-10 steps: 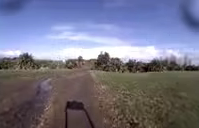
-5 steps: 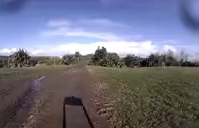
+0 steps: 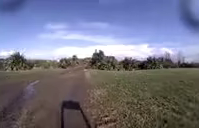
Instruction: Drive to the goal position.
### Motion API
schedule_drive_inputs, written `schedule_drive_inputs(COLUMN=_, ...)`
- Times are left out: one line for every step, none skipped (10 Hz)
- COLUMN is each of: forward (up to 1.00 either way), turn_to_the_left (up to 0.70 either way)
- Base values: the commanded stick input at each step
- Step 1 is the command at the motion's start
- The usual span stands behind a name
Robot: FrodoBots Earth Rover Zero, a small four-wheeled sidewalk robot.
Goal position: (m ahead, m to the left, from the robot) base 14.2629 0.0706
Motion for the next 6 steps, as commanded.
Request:
schedule_drive_inputs(forward=0.70, turn_to_the_left=0.00)
schedule_drive_inputs(forward=0.70, turn_to_the_left=0.00)
schedule_drive_inputs(forward=0.70, turn_to_the_left=0.00)
schedule_drive_inputs(forward=0.70, turn_to_the_left=0.35)
schedule_drive_inputs(forward=0.70, turn_to_the_left=0.35)
schedule_drive_inputs(forward=0.70, turn_to_the_left=0.35)
